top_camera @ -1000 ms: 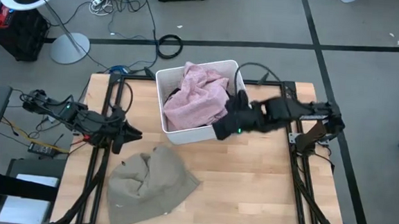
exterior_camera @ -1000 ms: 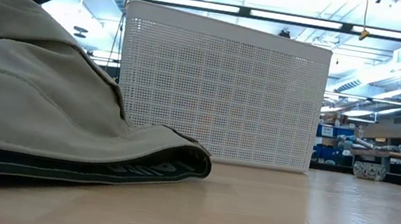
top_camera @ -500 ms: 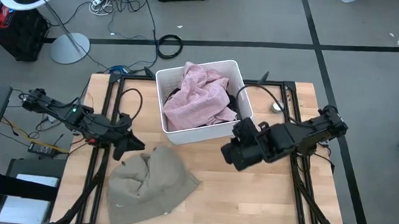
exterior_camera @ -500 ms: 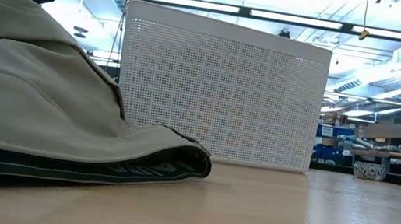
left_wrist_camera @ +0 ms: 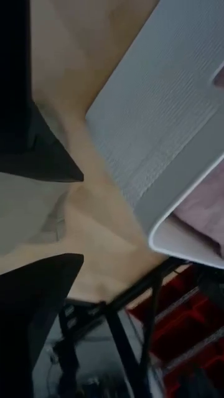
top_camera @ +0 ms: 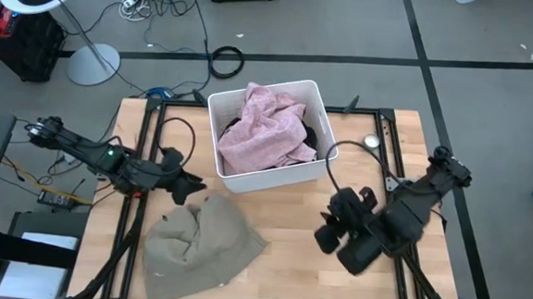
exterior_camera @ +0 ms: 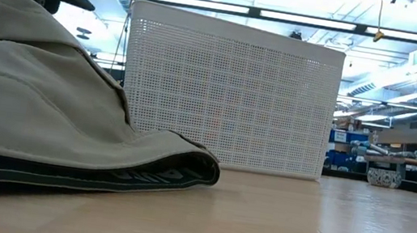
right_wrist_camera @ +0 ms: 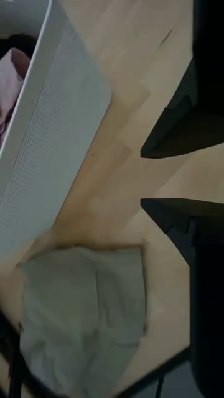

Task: Sort clothes
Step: Put the light brown shorts into the white laundry bin

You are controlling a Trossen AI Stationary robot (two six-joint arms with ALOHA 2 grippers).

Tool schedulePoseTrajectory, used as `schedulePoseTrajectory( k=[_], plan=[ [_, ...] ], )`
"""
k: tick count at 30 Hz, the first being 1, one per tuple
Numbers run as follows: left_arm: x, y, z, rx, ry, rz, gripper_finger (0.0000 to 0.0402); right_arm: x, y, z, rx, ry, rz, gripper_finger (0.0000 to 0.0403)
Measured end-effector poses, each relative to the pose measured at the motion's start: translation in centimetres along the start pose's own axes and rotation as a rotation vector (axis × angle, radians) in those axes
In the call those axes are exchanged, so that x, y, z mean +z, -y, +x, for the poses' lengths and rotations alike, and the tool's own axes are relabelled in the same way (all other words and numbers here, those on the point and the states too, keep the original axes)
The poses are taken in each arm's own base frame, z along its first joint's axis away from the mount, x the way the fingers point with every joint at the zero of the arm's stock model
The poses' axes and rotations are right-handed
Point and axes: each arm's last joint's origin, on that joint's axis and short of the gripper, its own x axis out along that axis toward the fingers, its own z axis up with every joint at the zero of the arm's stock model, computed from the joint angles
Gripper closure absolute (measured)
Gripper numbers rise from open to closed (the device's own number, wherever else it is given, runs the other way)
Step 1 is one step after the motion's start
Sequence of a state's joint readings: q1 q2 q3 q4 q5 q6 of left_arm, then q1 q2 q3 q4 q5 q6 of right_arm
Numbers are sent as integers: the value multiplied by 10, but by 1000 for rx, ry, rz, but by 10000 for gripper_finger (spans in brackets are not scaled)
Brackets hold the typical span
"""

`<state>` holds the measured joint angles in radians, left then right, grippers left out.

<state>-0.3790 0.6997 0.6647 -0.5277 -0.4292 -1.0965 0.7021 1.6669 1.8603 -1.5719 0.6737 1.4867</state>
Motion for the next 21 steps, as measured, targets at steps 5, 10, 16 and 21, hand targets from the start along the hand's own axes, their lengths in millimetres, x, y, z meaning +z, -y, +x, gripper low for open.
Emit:
schedulePoseTrajectory(
  k=[5, 10, 16, 21],
  plan=[
    [-1, 10, 7, -35, -38, -45, 201, -16, -2, -14, 46, 30, -41, 290],
    [2, 32, 10, 16, -112, -13, 218, -26, -2, -22, 75, 24, -59, 290],
    [-1, 59, 16, 149, -263, 29, 225, -34, -2, -29, 97, 23, -83, 290],
    [-16, 83, 29, 179, -369, 68, 225, -38, -2, -32, 110, 23, -110, 290]
  ],
)
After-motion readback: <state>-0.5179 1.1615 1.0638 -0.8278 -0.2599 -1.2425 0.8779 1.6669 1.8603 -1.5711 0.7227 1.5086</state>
